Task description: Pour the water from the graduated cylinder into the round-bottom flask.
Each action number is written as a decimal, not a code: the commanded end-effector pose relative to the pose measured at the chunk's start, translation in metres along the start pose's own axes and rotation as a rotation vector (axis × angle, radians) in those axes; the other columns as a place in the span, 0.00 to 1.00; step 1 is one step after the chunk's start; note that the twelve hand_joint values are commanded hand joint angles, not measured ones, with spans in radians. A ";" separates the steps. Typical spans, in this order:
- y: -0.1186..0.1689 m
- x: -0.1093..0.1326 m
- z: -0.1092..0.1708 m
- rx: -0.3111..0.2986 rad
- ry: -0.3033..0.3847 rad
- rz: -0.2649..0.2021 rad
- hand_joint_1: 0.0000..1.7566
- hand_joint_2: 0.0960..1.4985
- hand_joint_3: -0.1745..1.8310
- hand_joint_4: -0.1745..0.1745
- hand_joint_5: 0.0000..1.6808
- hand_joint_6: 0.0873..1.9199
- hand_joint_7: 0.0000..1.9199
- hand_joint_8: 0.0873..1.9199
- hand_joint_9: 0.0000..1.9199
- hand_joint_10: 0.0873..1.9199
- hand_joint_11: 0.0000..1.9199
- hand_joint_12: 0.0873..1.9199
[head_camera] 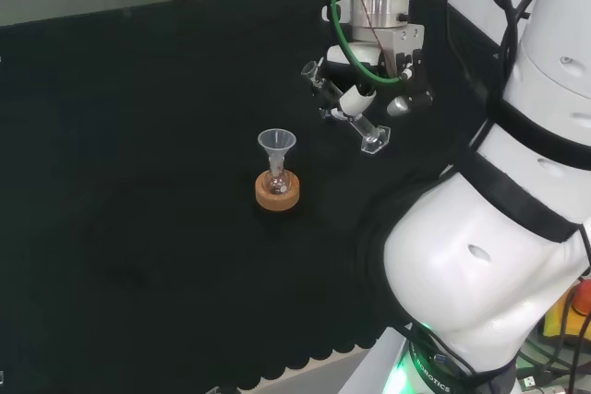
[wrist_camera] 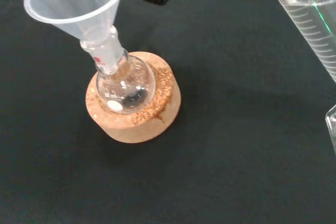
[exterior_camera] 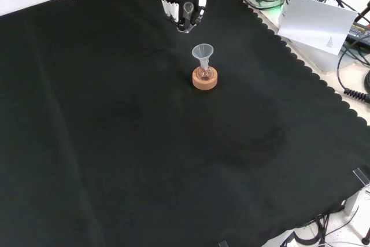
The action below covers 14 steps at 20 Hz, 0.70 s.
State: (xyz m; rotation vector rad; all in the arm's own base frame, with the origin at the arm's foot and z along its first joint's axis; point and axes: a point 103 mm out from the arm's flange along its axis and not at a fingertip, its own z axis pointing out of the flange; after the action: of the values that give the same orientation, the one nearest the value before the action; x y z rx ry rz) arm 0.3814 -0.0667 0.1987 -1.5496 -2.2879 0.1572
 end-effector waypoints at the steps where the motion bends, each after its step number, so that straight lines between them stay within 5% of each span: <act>1: -0.020 0.004 0.022 0.235 -0.113 0.063 0.65 0.56 0.34 0.00 0.57 0.57 0.63 0.12 0.73 0.00 0.66 0.36; 14: -0.025 0.008 0.025 0.308 -0.158 0.075 0.65 0.57 0.34 0.00 0.57 0.57 0.63 0.12 0.73 0.00 0.65 0.35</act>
State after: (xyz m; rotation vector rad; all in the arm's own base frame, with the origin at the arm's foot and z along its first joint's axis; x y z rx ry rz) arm 0.3698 -0.0488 0.1984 -1.5006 -2.3063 0.4458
